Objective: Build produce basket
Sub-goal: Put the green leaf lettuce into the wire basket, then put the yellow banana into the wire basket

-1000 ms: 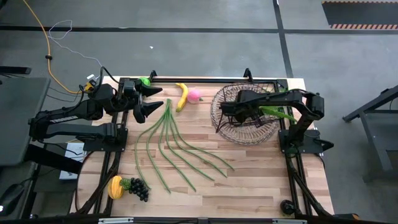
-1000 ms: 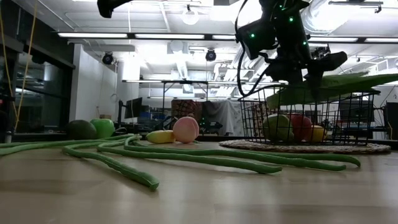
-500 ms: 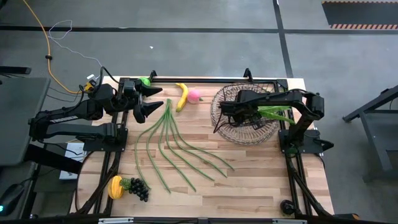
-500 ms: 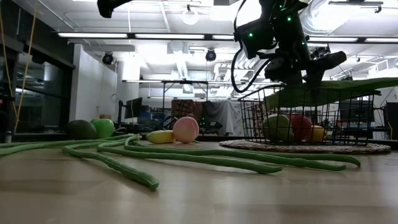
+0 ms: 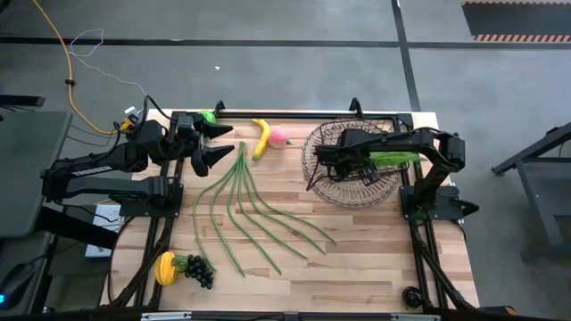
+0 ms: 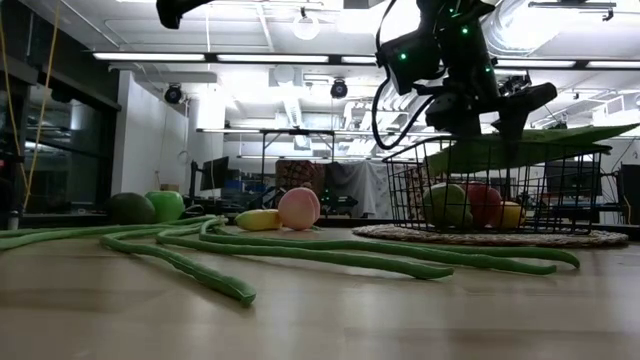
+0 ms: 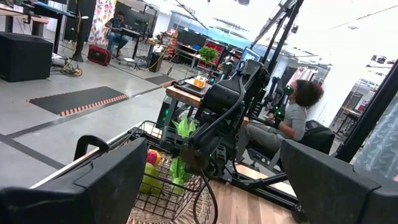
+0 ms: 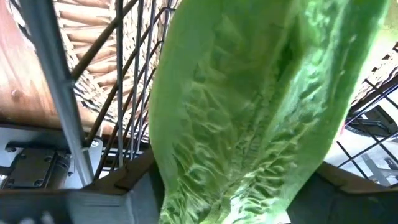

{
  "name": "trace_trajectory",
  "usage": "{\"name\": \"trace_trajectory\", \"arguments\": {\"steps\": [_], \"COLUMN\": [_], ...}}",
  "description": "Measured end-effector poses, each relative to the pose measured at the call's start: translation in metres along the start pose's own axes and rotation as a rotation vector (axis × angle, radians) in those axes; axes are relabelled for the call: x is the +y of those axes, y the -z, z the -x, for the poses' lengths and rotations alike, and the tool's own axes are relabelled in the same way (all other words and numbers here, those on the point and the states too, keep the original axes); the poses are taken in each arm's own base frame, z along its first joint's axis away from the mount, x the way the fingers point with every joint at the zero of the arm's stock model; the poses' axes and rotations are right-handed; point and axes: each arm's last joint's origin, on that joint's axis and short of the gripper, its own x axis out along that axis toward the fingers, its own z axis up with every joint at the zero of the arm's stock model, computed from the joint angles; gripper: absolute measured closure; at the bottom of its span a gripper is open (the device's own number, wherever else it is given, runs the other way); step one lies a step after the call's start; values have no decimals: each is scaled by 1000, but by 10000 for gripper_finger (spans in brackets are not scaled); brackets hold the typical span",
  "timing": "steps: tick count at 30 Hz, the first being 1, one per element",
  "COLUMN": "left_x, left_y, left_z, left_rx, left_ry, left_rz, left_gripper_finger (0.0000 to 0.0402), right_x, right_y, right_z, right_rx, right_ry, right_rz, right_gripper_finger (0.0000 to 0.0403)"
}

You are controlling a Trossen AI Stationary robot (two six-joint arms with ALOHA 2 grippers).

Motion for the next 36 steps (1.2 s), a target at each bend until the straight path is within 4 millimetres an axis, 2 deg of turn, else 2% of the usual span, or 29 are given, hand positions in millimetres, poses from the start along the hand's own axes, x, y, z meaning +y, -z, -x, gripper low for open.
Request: {"name": "trace_trajectory", "arguments": {"steps": [6,17,21,24,28,32,36], "left_x": [0,0,0,0,0,0,0], "left_y": [0,0,0,0,0,0,0], "left_z": [0,0,0,0,0,0,0], "left_rx": [0,0,0,0,1,0,0], "left_ry": [0,0,0,0,0,-1,-1], "left_rz": [0,0,0,0,0,0,0], "left_gripper_finger": [46,46,46,46,46,46,46], "right_x": [2,5,2,-1,5,21,40], "right_y": [4,5,12,31,68,101,117], "right_z": [0,1,10,26,48,67,80], "right_rx": [56,65,18,-80,-273,-600,-1028], "right_ry": [5,-15,-25,7,51,-4,-92], "right_rz": [4,-61,-139,-269,-518,-819,-992], "right_gripper_finger": [121,119,119,119,119,119,119]}}
